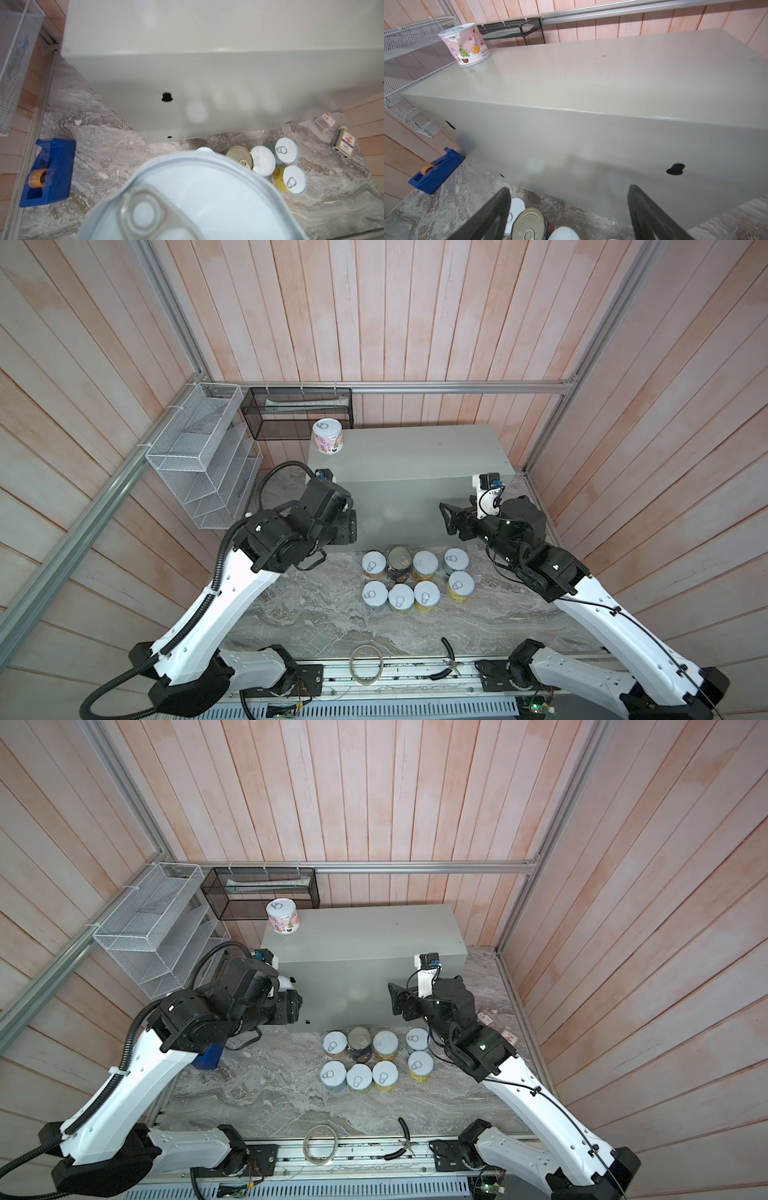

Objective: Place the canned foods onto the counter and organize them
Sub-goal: 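Carry the can with the left gripper over the cabinet top beside the pink can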

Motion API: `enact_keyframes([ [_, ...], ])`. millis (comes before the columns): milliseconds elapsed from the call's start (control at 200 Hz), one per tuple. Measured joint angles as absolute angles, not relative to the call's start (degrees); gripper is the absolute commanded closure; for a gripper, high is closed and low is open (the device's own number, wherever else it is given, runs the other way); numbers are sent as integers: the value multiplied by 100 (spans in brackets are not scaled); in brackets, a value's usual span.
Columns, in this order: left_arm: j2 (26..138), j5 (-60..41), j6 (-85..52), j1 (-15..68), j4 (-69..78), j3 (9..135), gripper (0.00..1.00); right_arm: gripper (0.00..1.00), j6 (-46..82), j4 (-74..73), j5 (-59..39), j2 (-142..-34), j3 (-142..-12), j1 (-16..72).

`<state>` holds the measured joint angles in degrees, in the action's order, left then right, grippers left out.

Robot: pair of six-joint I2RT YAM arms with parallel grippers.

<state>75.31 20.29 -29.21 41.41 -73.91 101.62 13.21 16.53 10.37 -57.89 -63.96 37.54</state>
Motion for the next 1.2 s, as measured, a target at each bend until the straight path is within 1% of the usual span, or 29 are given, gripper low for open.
enact_keyframes([
  [160,8018,1890,-2532,3747,-7679,11118,100,13,1190,1673,1037,-5927,-6779,3723],
  [375,8890,1828,-2073,3492,-8285,13113,100,13,1096,1678,1035,-5955,-6954,3612],
  [435,9070,1787,-1955,3395,-8342,13456,100,13,1066,1680,1035,-6020,-7039,3546],
  [660,9397,1457,-1688,2812,-8298,13531,100,13,1024,1682,1039,-6136,-7266,3339],
  [865,9668,1177,-1546,2539,-7985,13500,100,13,978,1669,1039,-6147,-7360,3175],
  [1200,10193,1017,-1361,2156,-7795,13555,100,13,980,1621,1035,-6224,-7387,3074],
])
